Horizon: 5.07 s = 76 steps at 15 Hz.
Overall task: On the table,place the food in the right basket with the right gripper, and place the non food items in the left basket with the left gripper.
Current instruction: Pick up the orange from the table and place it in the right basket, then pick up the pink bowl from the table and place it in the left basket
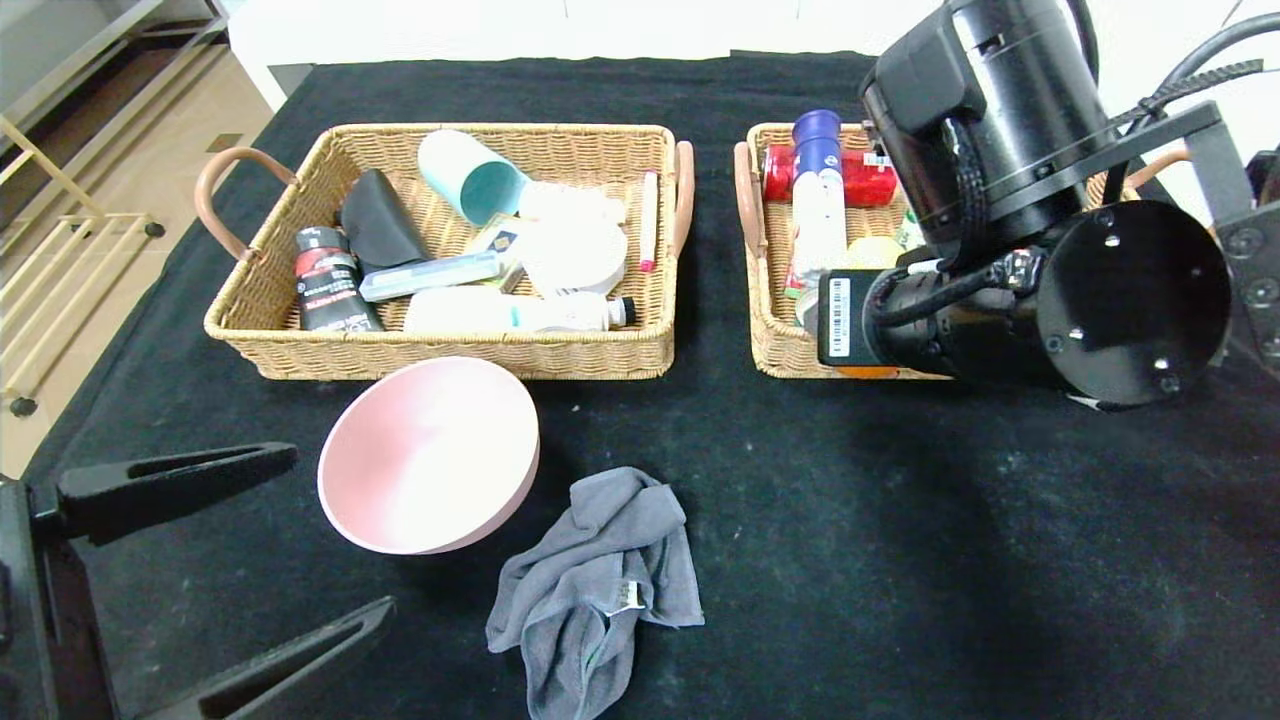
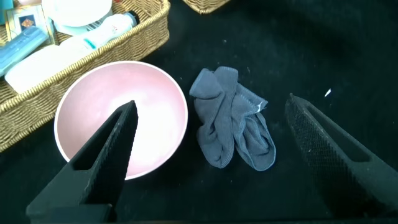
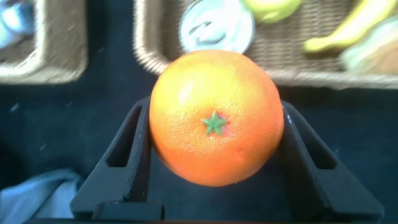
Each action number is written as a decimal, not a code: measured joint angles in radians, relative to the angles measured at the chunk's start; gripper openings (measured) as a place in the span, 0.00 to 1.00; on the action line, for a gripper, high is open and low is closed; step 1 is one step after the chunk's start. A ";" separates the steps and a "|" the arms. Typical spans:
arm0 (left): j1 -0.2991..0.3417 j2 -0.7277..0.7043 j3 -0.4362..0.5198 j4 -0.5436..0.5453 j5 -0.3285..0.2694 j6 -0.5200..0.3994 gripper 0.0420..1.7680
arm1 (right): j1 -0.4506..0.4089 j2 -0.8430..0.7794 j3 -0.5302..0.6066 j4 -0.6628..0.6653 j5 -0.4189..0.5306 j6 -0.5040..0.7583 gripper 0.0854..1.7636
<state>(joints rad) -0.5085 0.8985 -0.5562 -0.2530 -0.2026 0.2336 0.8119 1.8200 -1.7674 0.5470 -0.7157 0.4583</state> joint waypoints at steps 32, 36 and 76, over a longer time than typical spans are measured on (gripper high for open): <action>0.001 -0.009 -0.004 -0.001 0.000 0.000 0.97 | -0.193 0.090 -0.037 -0.352 0.121 -0.176 0.86; 0.000 -0.008 -0.002 -0.001 0.000 0.000 0.97 | -0.191 0.087 -0.036 -0.352 0.121 -0.176 0.90; 0.001 0.004 -0.004 0.002 0.025 -0.002 0.97 | 0.051 -0.520 1.009 -0.840 0.839 -0.582 0.96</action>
<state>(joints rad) -0.5079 0.9030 -0.5604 -0.2511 -0.1779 0.2317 0.8630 1.3002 -0.7581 -0.2930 0.1230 -0.1234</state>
